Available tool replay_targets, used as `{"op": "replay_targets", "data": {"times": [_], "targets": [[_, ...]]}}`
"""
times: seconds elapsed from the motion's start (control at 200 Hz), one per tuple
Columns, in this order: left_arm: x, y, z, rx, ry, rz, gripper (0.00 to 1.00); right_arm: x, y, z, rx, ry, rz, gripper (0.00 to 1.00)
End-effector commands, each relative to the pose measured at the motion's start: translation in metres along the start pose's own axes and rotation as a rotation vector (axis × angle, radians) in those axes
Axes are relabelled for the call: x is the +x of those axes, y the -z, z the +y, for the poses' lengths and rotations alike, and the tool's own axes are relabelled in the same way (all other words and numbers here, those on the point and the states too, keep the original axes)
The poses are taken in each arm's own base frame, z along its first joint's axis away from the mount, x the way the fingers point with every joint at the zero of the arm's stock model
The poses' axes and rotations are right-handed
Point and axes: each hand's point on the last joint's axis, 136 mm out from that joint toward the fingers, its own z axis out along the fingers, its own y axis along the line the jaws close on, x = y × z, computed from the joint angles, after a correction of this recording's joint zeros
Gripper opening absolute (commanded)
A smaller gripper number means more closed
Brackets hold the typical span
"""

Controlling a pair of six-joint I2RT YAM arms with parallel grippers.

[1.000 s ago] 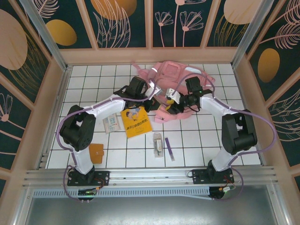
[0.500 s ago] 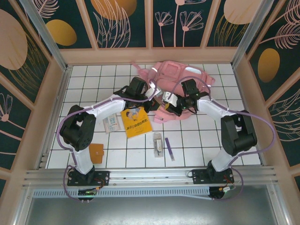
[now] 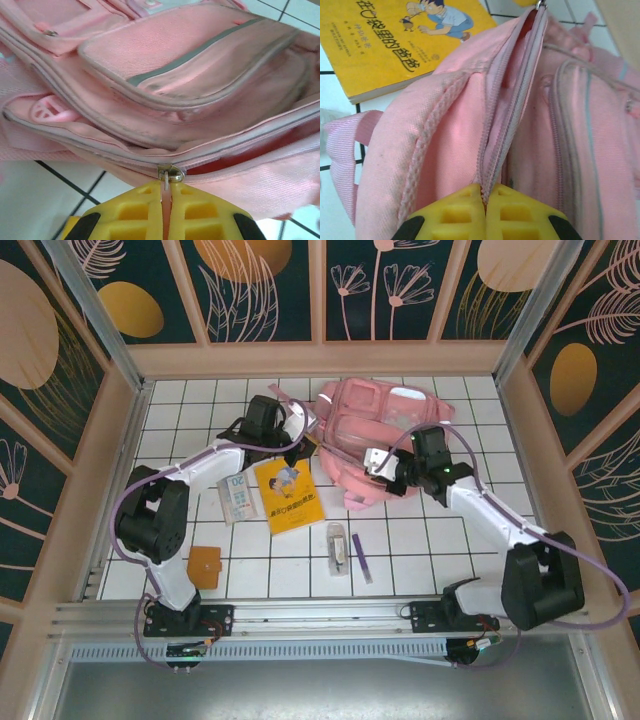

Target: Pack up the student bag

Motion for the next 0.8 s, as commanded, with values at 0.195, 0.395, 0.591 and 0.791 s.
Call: {"op": "replay_targets", "data": {"times": [0.195,0.395,0.591,0.791], "targets": [[-0.015,-0.023,0.08,-0.223,0.035,-0.117,0.0,-0.034,0.059,-0.032,0.204,0.146,-0.017,0.0],[-0.006,-0.053,0.101,-0.225,0.151,-0.099,0.0,-0.042,0.082,-0.047,0.313,0.233,0.004,0.0],[0.009,-0.072,0.101,-0.18,0.165,-0.076,0.0,-0.055,0.088,-0.054,0.328,0.27,-0.037,0.0],[0.006,-0.06,0.095,-0.196,0.042,-0.093,0.38,-0.057,0.085,-0.059,0.306,0.285,-0.036,0.0]]}}
